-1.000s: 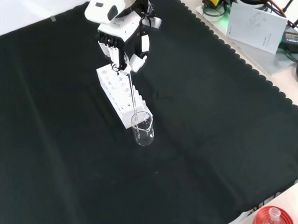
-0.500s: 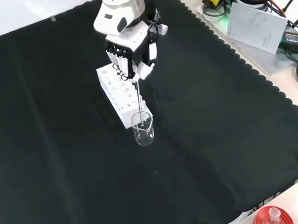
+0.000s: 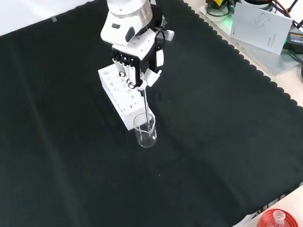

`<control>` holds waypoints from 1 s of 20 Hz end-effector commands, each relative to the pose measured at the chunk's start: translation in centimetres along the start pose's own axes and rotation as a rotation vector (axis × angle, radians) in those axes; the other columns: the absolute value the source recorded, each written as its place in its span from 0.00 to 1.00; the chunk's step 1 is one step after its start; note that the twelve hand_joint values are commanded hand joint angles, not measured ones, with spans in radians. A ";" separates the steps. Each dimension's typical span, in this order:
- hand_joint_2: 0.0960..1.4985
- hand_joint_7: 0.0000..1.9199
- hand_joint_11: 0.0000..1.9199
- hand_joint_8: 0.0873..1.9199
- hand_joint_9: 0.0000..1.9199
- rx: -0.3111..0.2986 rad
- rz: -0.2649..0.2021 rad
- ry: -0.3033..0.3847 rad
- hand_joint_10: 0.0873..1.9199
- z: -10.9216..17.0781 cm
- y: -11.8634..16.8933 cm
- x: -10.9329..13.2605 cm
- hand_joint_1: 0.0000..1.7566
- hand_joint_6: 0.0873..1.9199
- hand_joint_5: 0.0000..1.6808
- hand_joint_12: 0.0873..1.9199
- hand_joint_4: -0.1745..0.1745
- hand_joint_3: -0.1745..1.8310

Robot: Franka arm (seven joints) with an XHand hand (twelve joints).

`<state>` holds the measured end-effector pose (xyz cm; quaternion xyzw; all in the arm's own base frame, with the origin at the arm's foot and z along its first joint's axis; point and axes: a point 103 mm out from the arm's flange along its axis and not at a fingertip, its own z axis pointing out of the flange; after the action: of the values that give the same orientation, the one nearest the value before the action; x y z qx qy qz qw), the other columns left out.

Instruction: Stir in the beaker to the left of the white test tube rack with the glass rod.

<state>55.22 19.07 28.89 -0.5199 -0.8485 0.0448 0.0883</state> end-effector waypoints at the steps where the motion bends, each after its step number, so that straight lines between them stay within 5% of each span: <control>1: 0.34 0.73 0.81 0.34 0.91 0.008 -0.014 -0.003 0.06 0.1 0.9 -0.3 0.75 0.42 0.67 0.26 0.00 0.51; 8: 0.34 0.73 0.81 0.34 0.91 -0.029 -0.004 0.042 0.06 -0.7 -0.5 -2.9 0.75 0.42 0.67 0.26 0.00 0.51; 20: 0.34 0.73 0.81 0.34 0.91 -0.016 0.001 0.016 0.06 -0.2 -0.5 -1.6 0.75 0.42 0.67 0.26 0.00 0.51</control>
<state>56.08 16.68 29.17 -0.5231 -0.8463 0.0245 0.0978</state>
